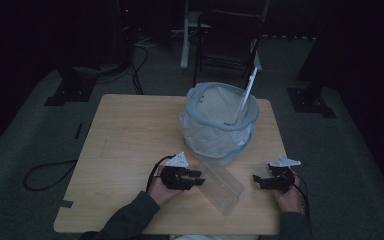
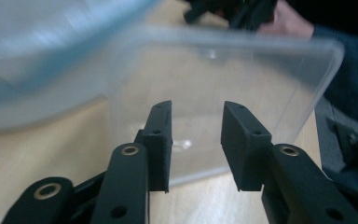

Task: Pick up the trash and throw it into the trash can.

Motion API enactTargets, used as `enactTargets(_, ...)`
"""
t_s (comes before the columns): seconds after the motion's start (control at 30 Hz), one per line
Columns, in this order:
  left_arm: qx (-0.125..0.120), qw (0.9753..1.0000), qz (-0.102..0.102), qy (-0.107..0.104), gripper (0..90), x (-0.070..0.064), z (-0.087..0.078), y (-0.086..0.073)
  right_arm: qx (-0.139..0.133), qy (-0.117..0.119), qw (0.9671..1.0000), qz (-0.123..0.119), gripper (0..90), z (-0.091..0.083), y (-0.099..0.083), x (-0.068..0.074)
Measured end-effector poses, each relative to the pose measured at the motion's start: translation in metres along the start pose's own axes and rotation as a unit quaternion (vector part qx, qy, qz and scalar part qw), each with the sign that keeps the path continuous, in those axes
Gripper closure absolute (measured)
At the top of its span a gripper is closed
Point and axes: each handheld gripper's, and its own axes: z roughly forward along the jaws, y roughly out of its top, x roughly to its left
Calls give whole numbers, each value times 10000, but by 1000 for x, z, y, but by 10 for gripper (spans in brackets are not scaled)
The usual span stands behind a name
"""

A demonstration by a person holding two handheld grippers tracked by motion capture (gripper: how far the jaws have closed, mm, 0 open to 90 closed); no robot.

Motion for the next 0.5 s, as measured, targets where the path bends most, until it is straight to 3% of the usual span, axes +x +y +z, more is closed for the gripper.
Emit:
enactTargets(0.13,-250,9996,114,119,603,8,-16,11,0,0,10000,-1,123,0,0,0)
enactTargets(0.27,-353,9993,130,87,555,20,-24,21,0,0,10000,-1,123,0,0,0)
enactTargets(0.43,-264,9994,211,12,529,25,-21,29,-1,0,10000,-1,123,0,0,0)
enactTargets(0.5,-32,9992,388,-83,522,28,-9,36,-1,1,10000,-1,123,0,0,0)
